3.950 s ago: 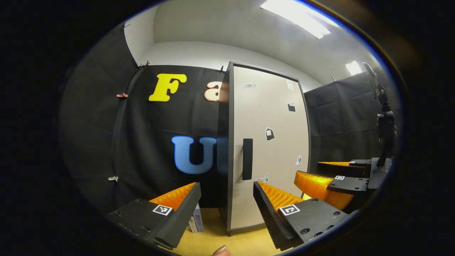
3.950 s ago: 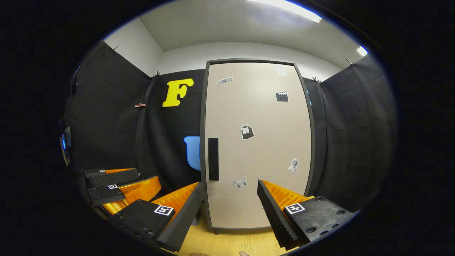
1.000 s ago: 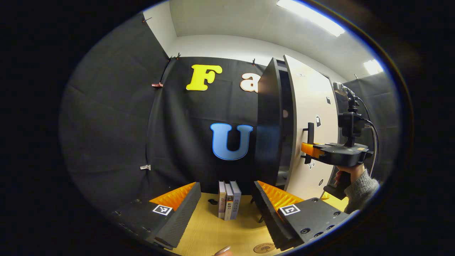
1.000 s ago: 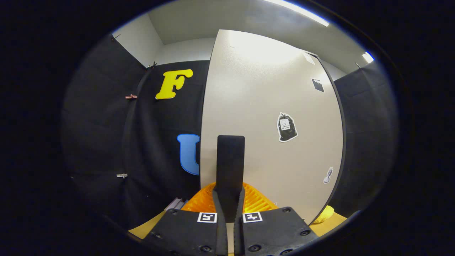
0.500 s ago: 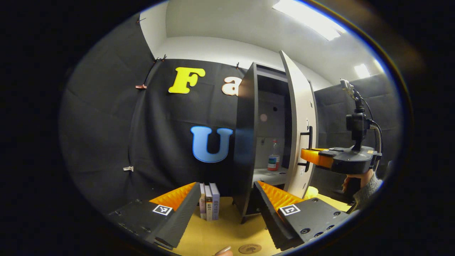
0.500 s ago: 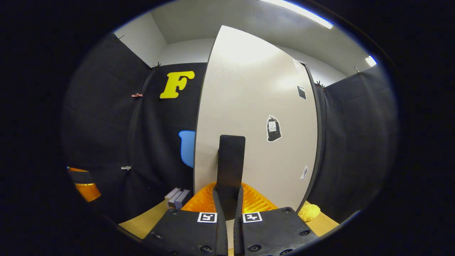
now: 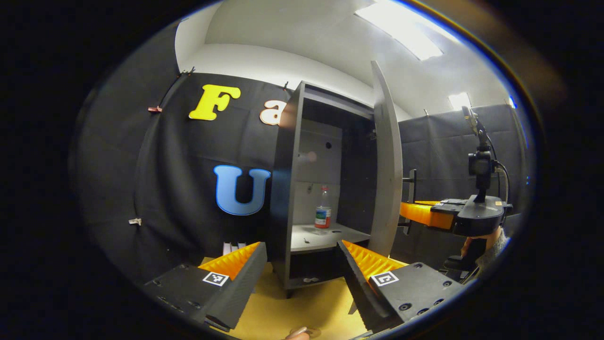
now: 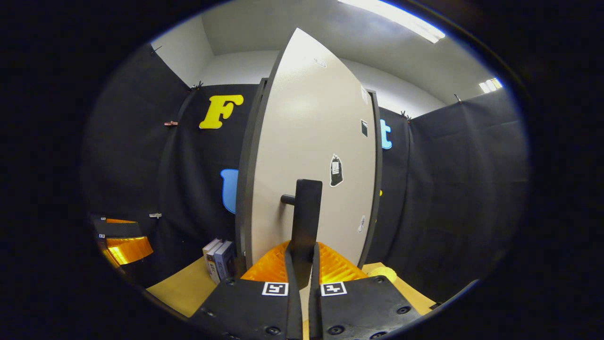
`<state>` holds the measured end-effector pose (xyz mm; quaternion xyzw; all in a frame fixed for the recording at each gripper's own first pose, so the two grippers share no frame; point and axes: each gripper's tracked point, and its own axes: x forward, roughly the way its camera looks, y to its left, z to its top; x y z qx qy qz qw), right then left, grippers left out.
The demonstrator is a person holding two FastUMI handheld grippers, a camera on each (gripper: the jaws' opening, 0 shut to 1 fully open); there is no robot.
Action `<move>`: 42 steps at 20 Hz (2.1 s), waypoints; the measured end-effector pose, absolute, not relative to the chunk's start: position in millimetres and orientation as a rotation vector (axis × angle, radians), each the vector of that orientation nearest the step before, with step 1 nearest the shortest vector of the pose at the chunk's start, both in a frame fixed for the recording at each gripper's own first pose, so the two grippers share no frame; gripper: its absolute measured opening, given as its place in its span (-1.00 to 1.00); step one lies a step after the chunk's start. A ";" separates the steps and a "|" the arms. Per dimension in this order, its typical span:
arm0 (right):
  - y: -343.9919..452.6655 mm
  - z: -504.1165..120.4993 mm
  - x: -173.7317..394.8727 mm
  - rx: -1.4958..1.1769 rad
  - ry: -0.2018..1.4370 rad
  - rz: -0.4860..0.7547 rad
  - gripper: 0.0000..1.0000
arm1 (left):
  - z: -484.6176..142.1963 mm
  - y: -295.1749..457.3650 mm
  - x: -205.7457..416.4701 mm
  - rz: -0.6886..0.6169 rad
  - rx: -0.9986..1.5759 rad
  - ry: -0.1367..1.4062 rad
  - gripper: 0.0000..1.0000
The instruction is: Open the cabinet door with the right hand, grasp the bottle in the cabinet with the left hand and place it on the coaster, then close the cabinet door with the right hand.
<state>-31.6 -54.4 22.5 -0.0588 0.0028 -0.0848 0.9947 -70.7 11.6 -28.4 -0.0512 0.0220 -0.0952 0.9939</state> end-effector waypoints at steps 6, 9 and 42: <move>-101.7 27.4 -73.5 -0.174 0.022 -0.292 -0.81 | -34.8 -18.9 -56.9 -0.298 -0.124 0.059 0.87; -116.8 30.9 -80.6 -0.201 0.026 -0.316 -0.82 | -32.7 -30.7 -47.1 -0.317 -0.119 0.052 0.87; -265.6 40.1 -106.4 0.007 0.076 0.123 -0.83 | -66.9 -147.9 329.8 -0.055 0.025 0.026 0.89</move>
